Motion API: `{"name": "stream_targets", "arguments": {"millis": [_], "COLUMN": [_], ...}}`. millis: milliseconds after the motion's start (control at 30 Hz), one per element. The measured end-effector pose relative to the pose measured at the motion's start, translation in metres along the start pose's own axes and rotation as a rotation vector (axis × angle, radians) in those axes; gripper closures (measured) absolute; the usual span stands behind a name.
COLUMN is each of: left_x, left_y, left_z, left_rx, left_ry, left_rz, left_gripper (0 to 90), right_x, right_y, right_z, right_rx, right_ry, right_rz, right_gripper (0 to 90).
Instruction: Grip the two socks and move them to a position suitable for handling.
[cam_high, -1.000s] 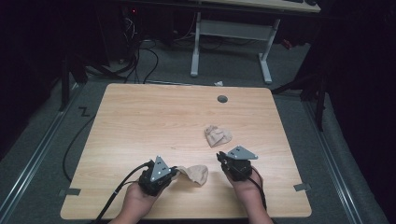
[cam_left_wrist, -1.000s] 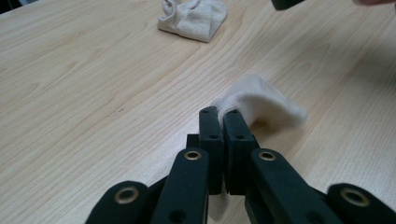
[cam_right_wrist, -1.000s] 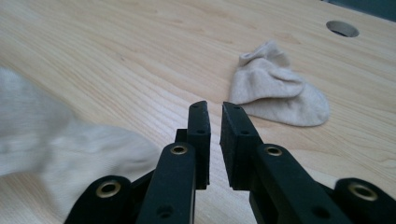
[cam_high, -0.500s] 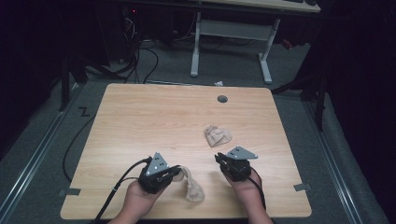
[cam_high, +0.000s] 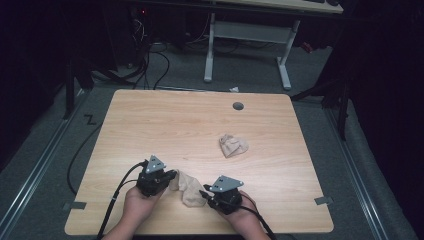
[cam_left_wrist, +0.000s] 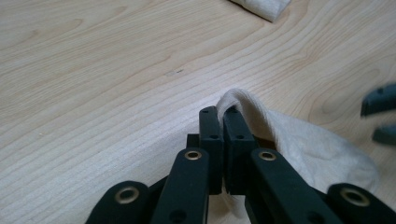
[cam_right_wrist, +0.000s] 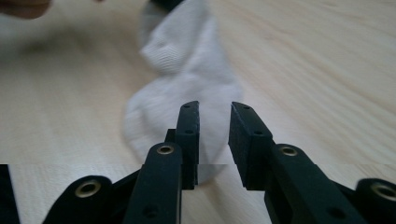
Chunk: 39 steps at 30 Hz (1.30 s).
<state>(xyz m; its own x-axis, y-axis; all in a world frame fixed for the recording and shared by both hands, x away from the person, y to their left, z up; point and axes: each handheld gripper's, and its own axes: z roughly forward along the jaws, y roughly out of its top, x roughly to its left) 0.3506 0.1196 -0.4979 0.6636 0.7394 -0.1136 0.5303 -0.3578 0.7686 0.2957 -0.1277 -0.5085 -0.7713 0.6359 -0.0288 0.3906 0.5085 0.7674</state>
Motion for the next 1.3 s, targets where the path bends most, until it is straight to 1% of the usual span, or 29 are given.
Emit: {"name": "stream_targets", "arguments": {"millis": [67,100,167,200,367,400,433,467,533,567,600,633,667,767,800,833,867,900,933,967,1000,1067,1100,1133,1167,1200,1233,1267,1300], "left_x": [0.0,0.0,0.0,0.001,0.002,0.002,0.002,0.002,0.002,0.002,0.002,0.002,0.002,0.001,0.001,0.002,0.002,0.003,0.003,0.003,0.003,0.001,-0.001,-0.005,-0.005,-0.011,-0.015,-0.015,-0.02], "left_y": [0.0,0.0,-0.001,-0.001,-0.001,-0.001,-0.001,-0.001,-0.001,-0.002,-0.002,-0.002,-0.002,-0.003,-0.003,-0.003,-0.004,-0.004,-0.004,-0.005,-0.005,-0.006,-0.006,-0.006,-0.006,-0.006,-0.006,-0.006,-0.006], "left_z": [0.0,0.0,0.001,0.0,0.0,0.0,0.0,0.0,0.001,0.001,0.002,0.002,0.002,0.001,0.001,0.001,0.001,0.002,0.002,0.003,0.003,0.004,0.003,0.001,0.001,-0.001,-0.004,-0.004,-0.006], "left_rx": [0.0,0.0,0.002,0.003,0.004,0.004,0.003,0.003,0.005,0.006,0.008,0.008,0.01,0.015,0.016,0.017,0.019,0.025,0.025,0.029,0.037,0.046,0.046,0.049,0.049,0.055,0.057,0.057,0.058], "left_ry": [0.004,0.008,0.011,0.012,0.015,0.015,0.019,0.019,0.021,0.022,0.022,0.022,0.022,0.024,0.025,0.025,0.023,0.019,0.019,0.013,0.009,-0.001,-0.006,-0.021,-0.021,-0.043,-0.06,-0.06,-0.08], "left_rz": [0.0,0.002,0.003,0.002,-0.001,-0.001,0.001,0.001,0.0,0.0,-0.003,-0.003,0.001,0.009,0.011,0.012,0.01,0.006,0.006,0.005,0.01,0.017,0.023,0.037,0.037,0.051,0.058,0.058,0.067], "left_gripper": [88.2,88.2,88.2,88.2,88.2,88.2,88.2,88.2,88.2,88.2,88.2,88.2,88.1,88.1,88.1,88.1,88.1,88.0,88.0,88.0,88.0,87.9,87.9,87.9,87.9,87.9,87.9,87.9,87.9], "right_x": [0.009,0.009,0.017,0.019,0.026,0.026,0.029,0.029,0.03,0.03,0.03,0.03,0.03,0.029,0.028,0.024,0.024,0.019,0.019,0.012,0.012,0.004,-0.004,-0.009,-0.009,-0.017,-0.021,-0.021,-0.024], "right_y": [0.003,0.003,0.004,0.004,0.002,0.002,0.001,0.001,0.001,0.001,0.001,0.001,0.002,0.003,0.004,0.006,0.006,0.007,0.007,0.007,0.007,0.007,0.006,0.006,0.006,0.004,0.002,0.002,0.001], "right_z": [0.006,0.006,0.013,0.016,0.026,0.026,0.03,0.03,0.031,0.031,0.03,0.03,0.029,0.026,0.024,0.017,0.017,0.009,0.009,0.001,0.001,-0.007,-0.014,-0.018,-0.018,-0.024,-0.027,-0.027,-0.03], "right_rx": [0.002,0.002,0.02,0.031,0.073,0.073,0.086,0.086,0.081,0.081,0.084,0.084,0.094,0.088,0.07,0.039,0.039,0.003,0.003,-0.028,-0.028,-0.059,-0.08,-0.094,-0.094,-0.109,-0.114,-0.114,-0.117], "right_ry": [0.022,0.022,0.041,0.041,0.053,0.053,0.047,0.047,0.05,0.05,0.042,0.042,0.028,0.022,0.023,0.017,0.017,0.006,0.006,-0.015,-0.015,-0.033,-0.063,-0.071,-0.071,-0.09,-0.095,-0.095,-0.102], "right_rz": [-0.025,-0.025,-0.051,-0.065,-0.088,-0.088,-0.116,-0.116,-0.112,-0.112,-0.118,-0.118,-0.137,-0.135,-0.13,-0.105,-0.105,-0.079,-0.079,-0.055,-0.055,-0.021,0.004,0.017,0.017,0.055,0.063,0.063,0.078], "right_gripper": [71.7,71.7,70.2,69.5,62.6,62.6,61.2,61.2,67.1,67.1,77.3,77.3,83.3,84.5,84.5,84.5,84.5,84.5,84.5,84.5,84.5,84.5,84.5,84.5,84.5,84.6,84.6,84.6,84.6]}}
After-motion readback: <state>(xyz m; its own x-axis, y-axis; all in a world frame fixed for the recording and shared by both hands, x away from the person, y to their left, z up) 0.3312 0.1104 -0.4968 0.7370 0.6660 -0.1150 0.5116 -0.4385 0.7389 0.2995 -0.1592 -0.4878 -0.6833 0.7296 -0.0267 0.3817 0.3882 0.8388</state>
